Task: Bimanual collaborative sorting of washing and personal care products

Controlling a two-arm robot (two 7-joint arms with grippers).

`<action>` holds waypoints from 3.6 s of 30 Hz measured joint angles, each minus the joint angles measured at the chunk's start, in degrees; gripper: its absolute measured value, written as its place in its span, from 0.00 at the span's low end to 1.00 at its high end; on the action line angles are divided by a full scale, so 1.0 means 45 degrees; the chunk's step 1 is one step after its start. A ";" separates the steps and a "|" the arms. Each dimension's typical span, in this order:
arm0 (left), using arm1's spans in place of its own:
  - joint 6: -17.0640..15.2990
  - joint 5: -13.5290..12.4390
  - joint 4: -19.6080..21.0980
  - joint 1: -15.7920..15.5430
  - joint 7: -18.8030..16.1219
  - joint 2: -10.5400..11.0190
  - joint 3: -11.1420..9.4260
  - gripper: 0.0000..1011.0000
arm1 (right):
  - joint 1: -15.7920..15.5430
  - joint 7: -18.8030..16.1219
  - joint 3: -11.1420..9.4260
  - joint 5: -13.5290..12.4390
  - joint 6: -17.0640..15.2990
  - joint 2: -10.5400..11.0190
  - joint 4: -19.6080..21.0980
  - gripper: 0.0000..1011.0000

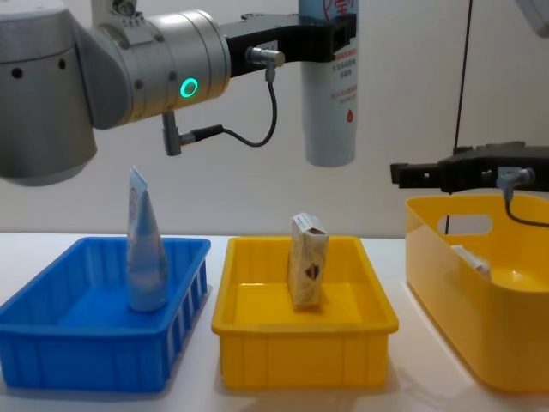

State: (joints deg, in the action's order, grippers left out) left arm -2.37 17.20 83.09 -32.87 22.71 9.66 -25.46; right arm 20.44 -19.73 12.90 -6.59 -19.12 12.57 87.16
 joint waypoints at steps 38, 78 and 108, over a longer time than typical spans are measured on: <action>0.0016 -0.0001 -0.0029 -0.0051 0.0026 -0.0032 -0.0037 0.22 | 0.1823 -0.2184 0.1879 0.0024 0.1373 0.0440 -0.1114 0.99; 0.0017 -0.0002 -0.0028 -0.0050 0.0024 -0.0031 -0.0035 0.39 | 0.2731 -0.1034 0.2648 0.0392 0.1918 -0.0145 -0.1888 0.45; 0.0017 -0.0002 -0.0027 -0.0050 0.0025 -0.0031 -0.0038 0.99 | 0.2447 0.1417 0.1418 0.0316 0.0615 -0.0525 -0.1704 0.22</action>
State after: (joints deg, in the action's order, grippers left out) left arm -2.29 17.19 82.97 -33.09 22.83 9.52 -25.63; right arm 31.45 -13.35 19.28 -5.17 -16.36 10.20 79.49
